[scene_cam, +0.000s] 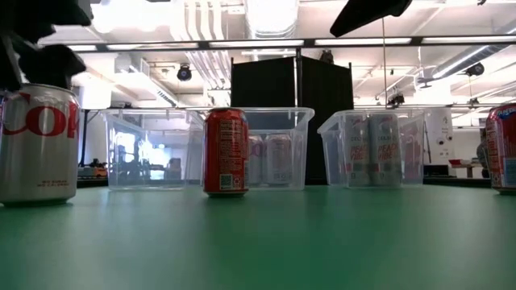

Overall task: Sort soda cans
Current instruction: Put the top red-silver soda can into the middle transparent bin

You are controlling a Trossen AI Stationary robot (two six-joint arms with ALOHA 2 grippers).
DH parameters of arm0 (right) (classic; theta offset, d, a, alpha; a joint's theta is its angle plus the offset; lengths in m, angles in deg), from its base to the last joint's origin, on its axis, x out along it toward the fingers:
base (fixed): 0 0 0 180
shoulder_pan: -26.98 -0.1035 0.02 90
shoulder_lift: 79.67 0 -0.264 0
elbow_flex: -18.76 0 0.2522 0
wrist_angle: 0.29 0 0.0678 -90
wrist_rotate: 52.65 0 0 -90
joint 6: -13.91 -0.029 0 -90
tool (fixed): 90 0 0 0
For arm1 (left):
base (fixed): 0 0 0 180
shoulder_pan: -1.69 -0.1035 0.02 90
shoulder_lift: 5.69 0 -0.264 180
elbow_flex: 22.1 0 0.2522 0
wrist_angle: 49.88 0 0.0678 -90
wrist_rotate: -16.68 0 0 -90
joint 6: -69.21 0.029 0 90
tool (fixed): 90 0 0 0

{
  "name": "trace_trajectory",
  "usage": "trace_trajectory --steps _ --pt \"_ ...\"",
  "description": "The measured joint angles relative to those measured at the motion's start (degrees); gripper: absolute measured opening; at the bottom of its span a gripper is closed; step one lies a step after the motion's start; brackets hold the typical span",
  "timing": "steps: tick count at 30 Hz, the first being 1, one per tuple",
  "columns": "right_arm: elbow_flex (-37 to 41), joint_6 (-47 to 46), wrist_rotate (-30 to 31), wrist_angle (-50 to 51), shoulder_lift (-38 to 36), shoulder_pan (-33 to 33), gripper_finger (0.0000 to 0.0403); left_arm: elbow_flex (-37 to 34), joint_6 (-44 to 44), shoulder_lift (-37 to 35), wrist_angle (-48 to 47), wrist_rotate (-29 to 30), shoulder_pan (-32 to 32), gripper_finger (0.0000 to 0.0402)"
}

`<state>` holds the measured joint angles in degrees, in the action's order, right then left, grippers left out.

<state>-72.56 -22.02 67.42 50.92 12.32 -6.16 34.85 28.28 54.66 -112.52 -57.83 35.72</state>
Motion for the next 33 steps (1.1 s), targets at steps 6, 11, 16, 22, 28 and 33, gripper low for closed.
trace_trajectory --steps 6,11,16,22,28,33 --pt "0.0 0.9 0.1 0.0 0.0 0.0 0.0391 -0.9 0.4 5.6 2.3 2.6 -0.6 0.0374" --pt "0.0 0.9 0.1 0.1 0.0 0.0 0.0391 0.1 0.0 10.5 2.8 1.5 -1.5 0.0339" --pt "0.0 0.3 -0.5 5.5 -0.9 -0.2 0.0391 3.5 0.5 14.2 1.1 0.1 -2.3 0.0279" --pt "0.3 -6.5 -0.3 18.8 -3.4 -0.3 0.0391 12.1 4.7 19.3 3.5 0.8 -4.2 0.0279" --pt "2.6 -10.3 -2.8 27.3 -5.7 1.4 0.0391 26.9 13.8 30.5 3.6 3.2 -7.9 0.0279" --pt "4.2 -14.8 -3.1 27.8 -6.2 0.3 0.0391 38.0 20.6 41.4 3.5 0.1 -12.4 0.0279"
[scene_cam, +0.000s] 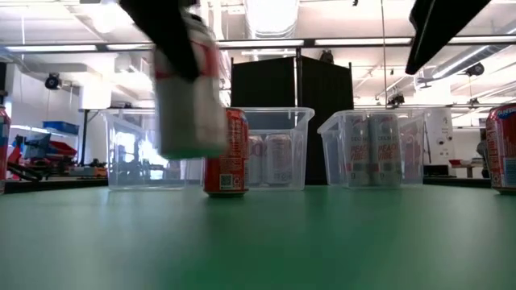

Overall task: Sort soda cans
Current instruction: Put the top red-silver soda can into the middle transparent bin

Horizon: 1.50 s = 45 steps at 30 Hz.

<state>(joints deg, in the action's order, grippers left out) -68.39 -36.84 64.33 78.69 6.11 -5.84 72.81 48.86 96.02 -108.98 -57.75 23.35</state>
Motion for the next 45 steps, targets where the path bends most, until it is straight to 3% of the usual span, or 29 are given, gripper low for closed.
trace_trajectory --steps 7,13,26,33,45 --pt "3.0 -3.9 -1.2 -0.9 0.7 -1.6 0.0391 14.3 5.4 11.1 0.5 -1.5 -4.9 0.0279" --pt "5.4 -5.2 -2.1 -5.7 0.9 -3.0 0.0391 21.5 6.8 17.0 0.7 -3.7 -8.1 0.0279" --pt "8.5 -3.7 -4.7 -12.5 0.9 -3.2 0.0391 21.3 5.9 20.7 4.3 -7.4 -11.7 0.0281" --pt "7.2 -2.2 -4.5 -13.3 0.9 -2.8 0.0391 19.5 5.9 20.6 5.7 -7.2 -12.0 0.0349" --pt "5.7 4.4 -2.8 -17.2 0.9 0.6 0.0391 19.4 9.0 19.4 4.2 -9.1 -12.0 0.0360"
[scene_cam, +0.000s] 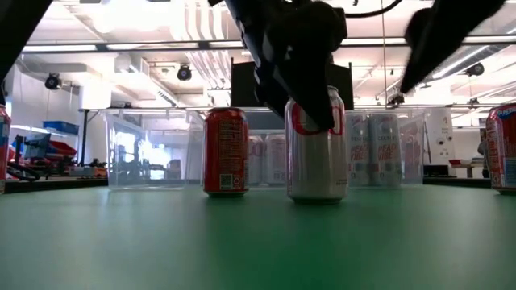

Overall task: Sort soda cans
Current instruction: Put the top red-silver soda can into the middle transparent bin

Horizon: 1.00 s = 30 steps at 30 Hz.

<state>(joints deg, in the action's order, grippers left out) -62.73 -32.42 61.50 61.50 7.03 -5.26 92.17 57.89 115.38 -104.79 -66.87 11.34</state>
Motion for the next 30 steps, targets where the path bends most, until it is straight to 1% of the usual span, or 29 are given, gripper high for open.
trace_trajectory --steps 4,7,9,12,15,18,20,22,26,28,30 --pt "0.3 5.8 2.8 -4.6 0.0 1.3 0.0391 -0.1 0.7 -1.2 -1.6 -0.1 0.0 0.0361" --pt "0.4 8.6 2.9 -6.9 0.0 2.8 0.0391 -1.0 0.9 -2.4 -3.2 0.1 0.2 0.0361" --pt "0.4 9.9 2.9 -7.6 0.0 3.9 0.0391 -2.7 0.7 -3.8 -2.6 0.3 0.4 0.0361" --pt "0.4 11.9 2.9 -8.8 0.0 5.4 0.0391 -7.6 -0.3 -6.8 1.1 0.6 0.8 0.0361" --pt "0.5 14.5 2.8 -10.2 0.0 6.8 0.0391 -15.0 -1.8 -11.4 6.3 0.5 0.9 0.0361" --pt "0.5 17.6 1.2 -12.7 0.0 8.4 0.0391 -24.3 -2.9 -17.5 13.9 0.6 1.3 0.0361" --pt "0.5 19.5 -1.0 -15.3 0.4 9.9 0.0391 -31.0 -2.4 -22.0 21.0 0.5 1.8 0.0361" --pt "0.5 21.0 -2.3 -16.9 0.8 11.4 0.0391 -37.7 -0.1 -26.5 30.3 0.6 2.6 0.0361" --pt "0.5 24.1 -4.3 -18.5 1.3 14.6 0.0391 -50.0 2.6 -34.5 52.4 0.2 4.1 0.0362" --pt "0.5 24.5 -7.2 -19.2 1.5 16.2 0.0391 -55.1 3.2 -37.3 61.2 0.3 4.5 0.0362" --pt "0.5 24.5 -10.2 -19.5 2.3 17.4 0.0391 -59.4 4.0 -39.8 68.1 0.5 4.7 0.0362"
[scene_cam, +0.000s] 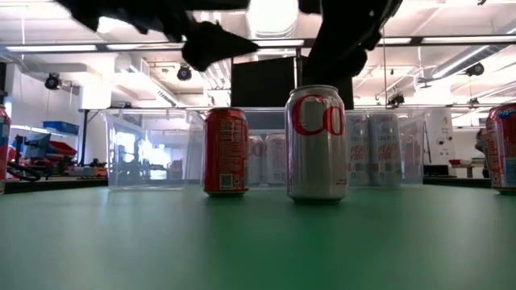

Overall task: Sort soda cans
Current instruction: Put the top red-silver soda can into the middle transparent bin

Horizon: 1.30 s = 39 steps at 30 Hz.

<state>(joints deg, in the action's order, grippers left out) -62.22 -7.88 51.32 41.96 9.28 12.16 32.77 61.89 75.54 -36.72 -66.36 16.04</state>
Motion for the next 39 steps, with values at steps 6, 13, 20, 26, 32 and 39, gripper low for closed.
trace_trajectory --steps 6,13,20,26,32,39 --pt "0.0 -0.1 -4.1 -0.5 2.7 1.7 0.0391 -8.3 2.5 -5.8 10.8 2.9 0.1 0.0362" --pt "-2.1 -4.0 -11.5 1.4 6.1 3.2 0.0391 -12.4 1.4 -8.8 11.1 5.8 0.1 0.0362" --pt "-9.9 -4.2 -12.9 10.0 9.6 4.8 0.0391 -13.5 1.3 -9.2 11.3 6.1 0.1 0.0362" --pt "-13.0 -4.2 -12.9 14.6 12.7 4.7 0.0391 -13.0 1.1 -9.2 11.1 6.0 0.1 0.0362" --pt "-16.1 -4.6 -12.4 16.5 15.7 4.7 0.0389 -13.0 0.6 -9.2 10.8 6.1 0.1 0.0362" --pt "-17.6 -6.4 -12.5 18.8 16.0 4.8 0.0347 -13.0 0.2 -9.2 10.5 8.0 0.1 0.0362"
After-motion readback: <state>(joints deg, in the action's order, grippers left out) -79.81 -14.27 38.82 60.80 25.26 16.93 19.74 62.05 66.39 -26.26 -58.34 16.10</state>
